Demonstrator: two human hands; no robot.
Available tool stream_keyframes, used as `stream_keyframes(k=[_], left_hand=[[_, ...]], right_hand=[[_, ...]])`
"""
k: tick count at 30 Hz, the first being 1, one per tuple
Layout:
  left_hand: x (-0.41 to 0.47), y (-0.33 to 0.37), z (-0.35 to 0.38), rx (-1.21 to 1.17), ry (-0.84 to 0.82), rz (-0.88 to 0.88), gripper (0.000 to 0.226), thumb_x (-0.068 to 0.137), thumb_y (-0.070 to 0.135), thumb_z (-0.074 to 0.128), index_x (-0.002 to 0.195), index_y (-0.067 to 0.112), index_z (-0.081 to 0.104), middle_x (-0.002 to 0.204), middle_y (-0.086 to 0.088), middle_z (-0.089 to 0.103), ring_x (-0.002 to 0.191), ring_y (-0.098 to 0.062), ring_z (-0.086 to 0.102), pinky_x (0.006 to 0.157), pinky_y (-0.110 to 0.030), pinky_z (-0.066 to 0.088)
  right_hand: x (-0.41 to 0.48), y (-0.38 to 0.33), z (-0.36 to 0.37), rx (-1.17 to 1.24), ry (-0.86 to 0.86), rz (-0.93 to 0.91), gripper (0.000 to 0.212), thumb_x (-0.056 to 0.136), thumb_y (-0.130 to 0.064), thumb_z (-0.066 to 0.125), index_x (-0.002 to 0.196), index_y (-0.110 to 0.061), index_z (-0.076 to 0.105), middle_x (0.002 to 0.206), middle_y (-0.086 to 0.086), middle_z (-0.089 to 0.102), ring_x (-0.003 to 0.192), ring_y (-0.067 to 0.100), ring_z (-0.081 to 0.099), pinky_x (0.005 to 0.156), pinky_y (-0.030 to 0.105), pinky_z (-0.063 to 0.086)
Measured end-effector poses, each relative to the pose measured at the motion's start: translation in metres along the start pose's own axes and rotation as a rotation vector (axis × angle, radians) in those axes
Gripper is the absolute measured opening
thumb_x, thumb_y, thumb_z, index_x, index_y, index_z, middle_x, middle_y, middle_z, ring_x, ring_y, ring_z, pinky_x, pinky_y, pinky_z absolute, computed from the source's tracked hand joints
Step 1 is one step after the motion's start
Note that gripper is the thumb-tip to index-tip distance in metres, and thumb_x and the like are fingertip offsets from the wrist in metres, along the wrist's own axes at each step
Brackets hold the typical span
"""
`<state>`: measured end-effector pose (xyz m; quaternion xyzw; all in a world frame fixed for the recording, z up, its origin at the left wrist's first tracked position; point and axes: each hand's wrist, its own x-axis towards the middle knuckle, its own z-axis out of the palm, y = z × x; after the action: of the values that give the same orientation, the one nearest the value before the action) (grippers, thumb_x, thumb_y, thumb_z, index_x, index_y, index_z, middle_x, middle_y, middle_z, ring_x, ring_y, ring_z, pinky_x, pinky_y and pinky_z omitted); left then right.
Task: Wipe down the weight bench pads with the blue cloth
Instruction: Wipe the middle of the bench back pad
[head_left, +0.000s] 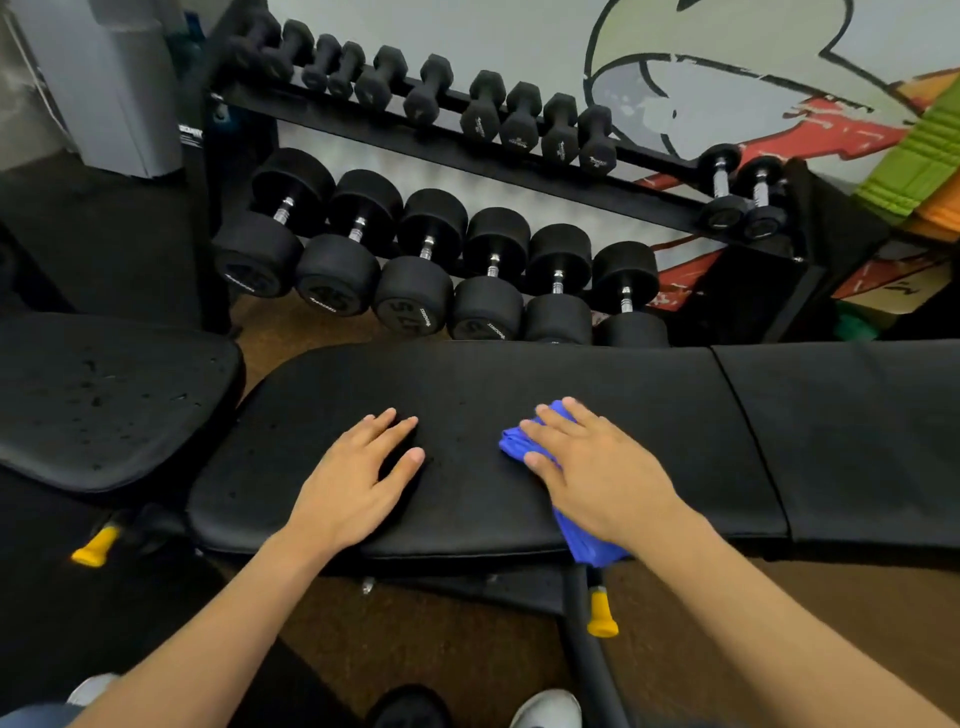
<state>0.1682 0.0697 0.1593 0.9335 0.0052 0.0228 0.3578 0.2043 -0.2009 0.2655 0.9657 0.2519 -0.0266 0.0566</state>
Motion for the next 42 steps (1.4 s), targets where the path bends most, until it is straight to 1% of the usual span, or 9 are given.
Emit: stream_keyframes(k=[6,13,16,20,23,27,31,36,42], left_hand=[[0.001,-0.004,0.004,0.054,0.05,0.021,0.078,0.088,0.078,0.019,0.154,0.04,0.039,0.164,0.009,0.03,0.153,-0.013,0.021,0.124,-0.033,0.019],[-0.001,-0.011,-0.006,0.014,-0.013,0.046,0.062,0.1,0.065,0.033,0.157,0.04,0.031,0.167,0.011,0.02,0.155,-0.01,0.012,0.125,-0.03,0.014],[0.001,-0.019,-0.008,0.048,0.002,0.106,0.063,0.1,0.068,0.03,0.157,0.041,0.031,0.167,0.011,0.021,0.155,-0.01,0.014,0.125,-0.032,0.018],[0.002,-0.028,-0.009,0.086,-0.014,0.095,0.069,0.096,0.074,0.025,0.156,0.04,0.033,0.166,0.008,0.024,0.155,-0.013,0.018,0.125,-0.035,0.02],[-0.001,-0.032,-0.009,0.096,-0.017,0.113,0.076,0.092,0.076,0.02,0.156,0.038,0.035,0.166,0.006,0.027,0.154,-0.014,0.02,0.125,-0.037,0.021],[0.0,-0.033,-0.009,0.094,-0.01,0.103,0.076,0.091,0.076,0.021,0.155,0.038,0.037,0.165,0.005,0.03,0.154,-0.017,0.022,0.124,-0.04,0.023],[-0.004,-0.03,-0.01,0.056,-0.009,0.097,0.069,0.096,0.072,0.03,0.155,0.037,0.038,0.165,0.003,0.03,0.154,-0.018,0.021,0.125,-0.04,0.022],[-0.02,-0.032,-0.011,0.016,0.035,0.078,0.056,0.102,0.06,0.038,0.153,0.036,0.041,0.164,0.004,0.032,0.153,-0.017,0.022,0.124,-0.038,0.022],[-0.042,-0.04,-0.005,0.066,0.072,0.059,0.06,0.101,0.063,0.031,0.152,0.035,0.044,0.162,0.002,0.037,0.152,-0.018,0.026,0.123,-0.039,0.026]], right_hand=[[0.095,0.044,-0.002,-0.092,0.049,0.244,0.05,0.104,-0.039,0.033,0.147,-0.018,0.046,0.149,0.006,0.048,0.137,0.03,0.036,0.111,0.045,0.035],[0.027,-0.038,-0.003,0.027,0.002,-0.013,0.051,0.104,-0.057,0.033,0.15,-0.036,0.043,0.16,-0.014,0.033,0.152,0.012,0.018,0.114,0.036,0.032],[0.031,0.011,-0.011,0.011,0.024,0.201,0.05,0.102,-0.058,0.034,0.148,-0.042,0.045,0.162,-0.008,0.03,0.152,0.014,0.02,0.113,0.039,0.035],[0.085,0.027,-0.005,-0.113,0.103,0.36,0.047,0.105,-0.05,0.032,0.141,-0.03,0.055,0.144,0.001,0.052,0.143,0.026,0.033,0.105,0.041,0.038],[0.093,-0.006,0.004,-0.145,0.099,0.299,0.047,0.106,-0.046,0.028,0.139,-0.027,0.054,0.139,0.0,0.054,0.136,0.025,0.037,0.099,0.04,0.04],[0.023,-0.064,0.017,-0.115,0.079,0.055,0.047,0.106,-0.05,0.03,0.144,-0.032,0.052,0.153,-0.004,0.046,0.147,0.021,0.031,0.113,0.042,0.034],[-0.006,-0.045,-0.001,-0.103,0.03,0.101,0.049,0.104,-0.058,0.029,0.148,-0.042,0.045,0.159,-0.015,0.036,0.151,0.01,0.022,0.12,0.04,0.021],[0.042,-0.027,0.004,-0.171,0.061,0.284,0.048,0.106,-0.047,0.028,0.147,-0.029,0.047,0.154,0.0,0.043,0.147,0.025,0.028,0.104,0.042,0.041],[-0.004,-0.102,0.032,-0.114,0.072,-0.012,0.052,0.103,-0.05,0.028,0.138,-0.026,0.058,0.147,0.003,0.053,0.142,0.026,0.04,0.106,0.044,0.045]])
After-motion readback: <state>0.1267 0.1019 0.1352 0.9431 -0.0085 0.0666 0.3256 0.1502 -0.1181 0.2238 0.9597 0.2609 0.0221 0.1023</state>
